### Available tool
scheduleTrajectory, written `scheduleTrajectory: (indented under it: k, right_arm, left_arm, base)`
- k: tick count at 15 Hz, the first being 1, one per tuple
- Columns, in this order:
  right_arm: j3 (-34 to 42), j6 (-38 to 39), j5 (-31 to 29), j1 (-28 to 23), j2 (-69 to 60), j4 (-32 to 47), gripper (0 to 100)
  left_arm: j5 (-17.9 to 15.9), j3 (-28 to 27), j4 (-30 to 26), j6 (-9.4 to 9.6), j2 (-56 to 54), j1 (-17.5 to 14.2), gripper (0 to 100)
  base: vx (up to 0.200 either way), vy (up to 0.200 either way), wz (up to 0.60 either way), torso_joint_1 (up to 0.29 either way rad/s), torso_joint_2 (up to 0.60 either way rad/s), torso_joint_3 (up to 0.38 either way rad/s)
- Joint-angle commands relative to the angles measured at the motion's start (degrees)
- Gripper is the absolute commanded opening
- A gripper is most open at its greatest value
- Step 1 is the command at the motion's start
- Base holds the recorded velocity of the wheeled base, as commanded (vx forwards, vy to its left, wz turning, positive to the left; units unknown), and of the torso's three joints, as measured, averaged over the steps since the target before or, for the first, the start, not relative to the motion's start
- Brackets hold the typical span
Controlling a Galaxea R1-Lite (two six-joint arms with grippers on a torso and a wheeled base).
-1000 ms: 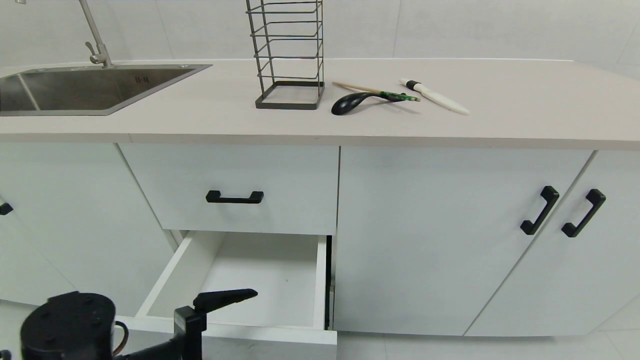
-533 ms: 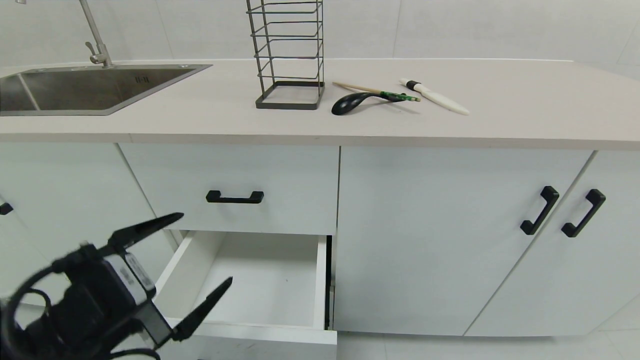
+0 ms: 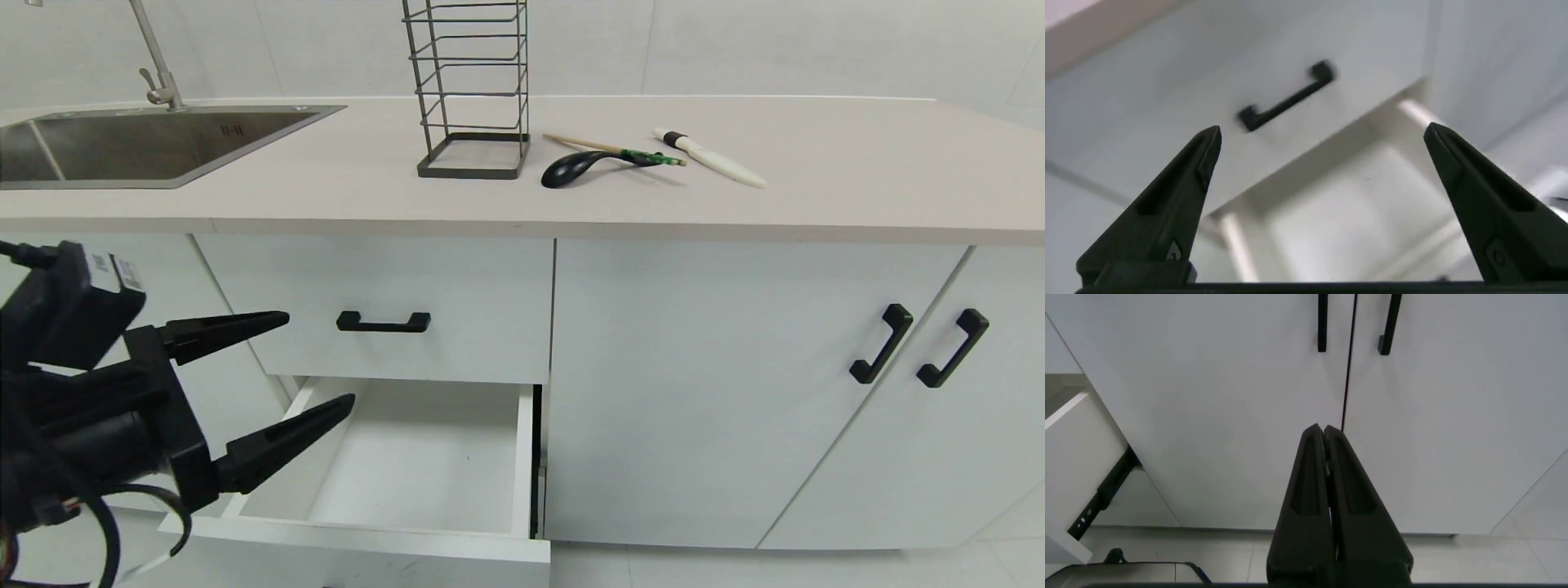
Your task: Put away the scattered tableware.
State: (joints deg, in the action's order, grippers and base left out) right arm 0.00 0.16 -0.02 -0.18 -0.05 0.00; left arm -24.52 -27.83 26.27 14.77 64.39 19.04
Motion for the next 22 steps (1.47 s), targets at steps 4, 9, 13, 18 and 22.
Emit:
scheduleTrajectory:
  k: [4, 9, 13, 18, 22]
  right_arm:
    - [0.0, 0.0, 0.0, 0.0, 0.0, 0.0, 0]
    - [0.0, 0.0, -0.1, 0.0, 0.0, 0.0, 0]
    - [0.0, 0.0, 0.0, 0.0, 0.0, 0.0, 0]
    - [0.0, 0.0, -0.1, 0.0, 0.0, 0.0, 0]
    - [0.0, 0.0, 0.0, 0.0, 0.0, 0.0, 0]
  left_arm:
    - [-18.3, 5.4, 7.7, -6.43, -1.5, -18.3, 100]
    - [-14.6, 25.7, 17.1, -6.07, -19.2, -18.8, 100]
    - [-9.8, 27.0, -0.4, -6.43, -42.2, -19.8, 100]
    - [-8.4, 27.7, -21.8, -5.81, -59.0, -20.4, 100]
    - [5.0, 27.7, -23.0, -6.07, -61.5, -20.4, 100]
  base:
    - [0.000, 0.000, 0.00, 0.000, 0.00, 0.000]
    - [0.000, 0.000, 0.00, 0.000, 0.00, 0.000]
    - [0.000, 0.000, 0.00, 0.000, 0.00, 0.000]
    - [0.000, 0.000, 0.00, 0.000, 0.00, 0.000]
    - [0.000, 0.000, 0.00, 0.000, 0.00, 0.000]
